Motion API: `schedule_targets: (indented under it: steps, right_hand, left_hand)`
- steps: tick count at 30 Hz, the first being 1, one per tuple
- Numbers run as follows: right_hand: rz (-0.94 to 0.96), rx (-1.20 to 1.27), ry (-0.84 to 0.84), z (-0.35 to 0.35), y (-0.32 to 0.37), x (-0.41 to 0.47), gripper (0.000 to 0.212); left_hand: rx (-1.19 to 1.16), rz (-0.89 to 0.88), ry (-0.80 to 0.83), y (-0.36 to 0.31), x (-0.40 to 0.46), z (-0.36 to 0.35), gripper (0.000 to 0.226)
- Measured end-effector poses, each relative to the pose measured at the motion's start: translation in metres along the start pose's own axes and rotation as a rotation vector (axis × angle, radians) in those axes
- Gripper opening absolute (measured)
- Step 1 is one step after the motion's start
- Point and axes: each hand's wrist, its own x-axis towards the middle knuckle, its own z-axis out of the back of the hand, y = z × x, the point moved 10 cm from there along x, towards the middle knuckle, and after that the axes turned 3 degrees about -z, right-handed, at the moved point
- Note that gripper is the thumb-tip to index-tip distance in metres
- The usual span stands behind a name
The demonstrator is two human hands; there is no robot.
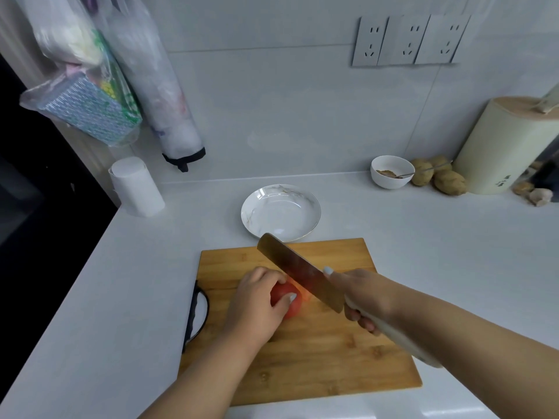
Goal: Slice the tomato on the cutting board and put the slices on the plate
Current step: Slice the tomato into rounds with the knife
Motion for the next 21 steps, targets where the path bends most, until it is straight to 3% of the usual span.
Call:
schedule_targets:
  steps: [18,21]
  right_hand:
    - [-0.038,-0.152,0.007,-0.008,0.012,-0.003,0.056]
    - [-0.042,-0.183,-0.014,-0.012,0.017,0.008,0.065]
  left_hand:
    - [0.003,-0.033,-0.014,-0.003,0.000,0.002,0.026]
    - [0.002,-0.040,-0.018,-0.003,0.000,0.002,0.026]
